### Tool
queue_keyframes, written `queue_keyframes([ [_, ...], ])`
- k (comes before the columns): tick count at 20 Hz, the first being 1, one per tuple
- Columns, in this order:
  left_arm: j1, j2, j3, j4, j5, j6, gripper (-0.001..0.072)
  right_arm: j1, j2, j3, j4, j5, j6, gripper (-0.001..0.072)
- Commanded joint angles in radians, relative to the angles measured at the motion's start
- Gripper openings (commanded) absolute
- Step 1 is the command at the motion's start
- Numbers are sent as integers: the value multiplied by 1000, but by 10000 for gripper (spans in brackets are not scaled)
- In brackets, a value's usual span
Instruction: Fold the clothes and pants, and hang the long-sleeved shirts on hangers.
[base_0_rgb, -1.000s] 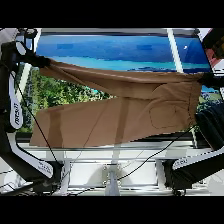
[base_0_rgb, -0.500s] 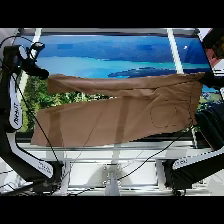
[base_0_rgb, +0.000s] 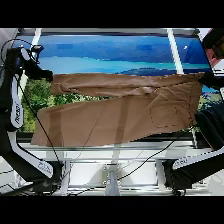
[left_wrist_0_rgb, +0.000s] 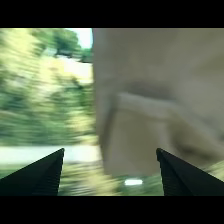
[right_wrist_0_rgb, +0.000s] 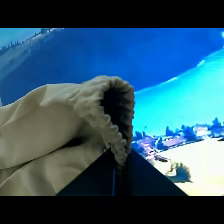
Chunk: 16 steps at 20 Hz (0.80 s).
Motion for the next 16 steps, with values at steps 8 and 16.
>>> queue_keyframes([
  [8,-36,-161,2,-118,84,-426,641,0,0,0,-8,1,0,34],
  [16,-23,-182,48,-115,83,-383,26,0,-2,-1,-23,3,0,35],
])
